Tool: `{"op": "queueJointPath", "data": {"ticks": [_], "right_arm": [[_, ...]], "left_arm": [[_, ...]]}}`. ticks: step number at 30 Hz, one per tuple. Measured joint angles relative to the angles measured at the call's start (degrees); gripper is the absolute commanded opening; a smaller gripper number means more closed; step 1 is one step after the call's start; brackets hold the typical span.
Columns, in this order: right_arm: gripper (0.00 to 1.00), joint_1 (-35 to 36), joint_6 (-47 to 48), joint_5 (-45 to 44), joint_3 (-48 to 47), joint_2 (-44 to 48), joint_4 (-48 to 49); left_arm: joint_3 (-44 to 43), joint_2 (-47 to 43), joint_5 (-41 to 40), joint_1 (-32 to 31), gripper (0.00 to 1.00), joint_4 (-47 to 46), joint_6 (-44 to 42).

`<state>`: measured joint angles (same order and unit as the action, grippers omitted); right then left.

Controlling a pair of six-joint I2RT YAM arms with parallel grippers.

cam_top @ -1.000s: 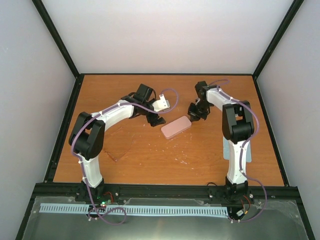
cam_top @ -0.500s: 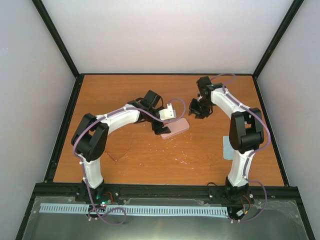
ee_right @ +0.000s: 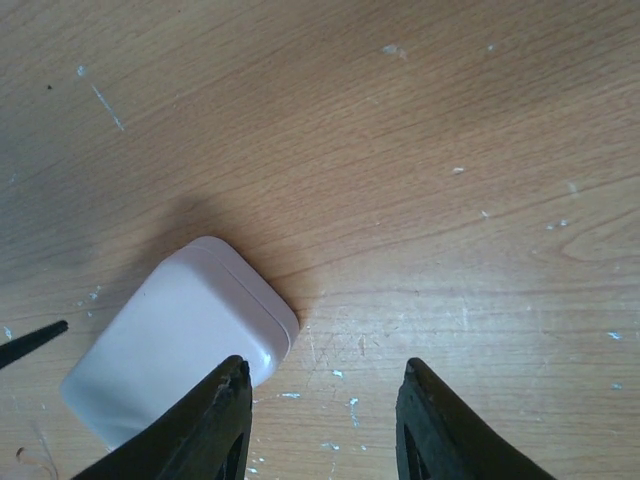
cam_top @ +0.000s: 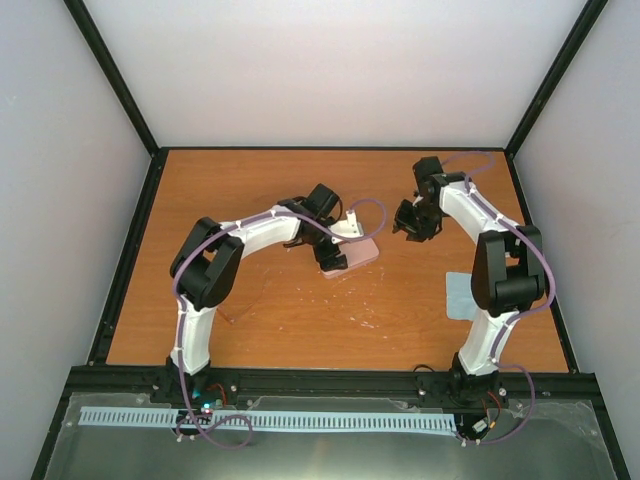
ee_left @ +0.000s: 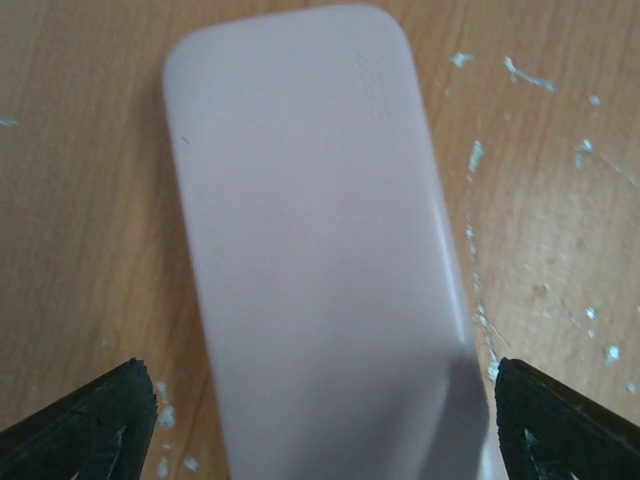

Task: Organize the sunglasses
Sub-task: Adjust the sunglasses case at the center of the board, then open the sunglasses case at the center of the board.

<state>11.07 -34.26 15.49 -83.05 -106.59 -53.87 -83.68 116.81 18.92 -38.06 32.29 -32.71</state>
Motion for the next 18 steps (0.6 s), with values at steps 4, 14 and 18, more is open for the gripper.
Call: {"op": "queueJointPath", "data": {"ticks": [4, 14, 18], "right_arm": [[0.39, -1.14, 0.44, 0.59, 1.77, 1.55, 0.92], [0.43, -2.08, 0.68, 2.54, 4.42, 1.92, 1.70], [0.44, -2.10, 0.83, 3.23, 4.42, 1.92, 2.16]], "left_arm": [[-4.02, 2.03, -0.76, -0.15, 0.92, 0.83, 2.27], [-7.15, 4.11, -0.59, -0.26, 0.95, 3.32, 3.54], [-7.26, 4.11, -0.44, -0.57, 0.96, 4.04, 3.69]]}}
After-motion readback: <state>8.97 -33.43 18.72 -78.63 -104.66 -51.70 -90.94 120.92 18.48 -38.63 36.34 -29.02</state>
